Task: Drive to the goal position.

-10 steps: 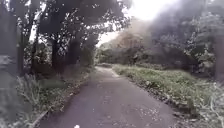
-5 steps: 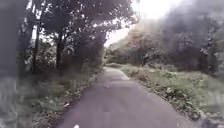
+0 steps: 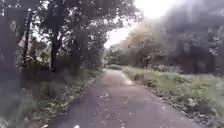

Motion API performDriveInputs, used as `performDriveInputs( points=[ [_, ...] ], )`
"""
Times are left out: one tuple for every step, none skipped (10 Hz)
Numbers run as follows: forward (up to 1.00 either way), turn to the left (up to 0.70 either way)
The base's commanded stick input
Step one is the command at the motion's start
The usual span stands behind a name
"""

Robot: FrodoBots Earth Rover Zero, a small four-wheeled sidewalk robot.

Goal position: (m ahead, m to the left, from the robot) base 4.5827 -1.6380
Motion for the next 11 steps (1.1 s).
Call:
performDriveInputs(
  points=[
    [1.00,0.02],
    [1.00,0.00],
    [1.00,0.02],
    [1.00,0.02],
    [1.00,0.02],
    [1.00,0.02],
    [1.00,0.01],
    [1.00,0.02],
    [1.00,0.02],
    [1.00,0.01],
    [1.00,0.00]
  ],
)
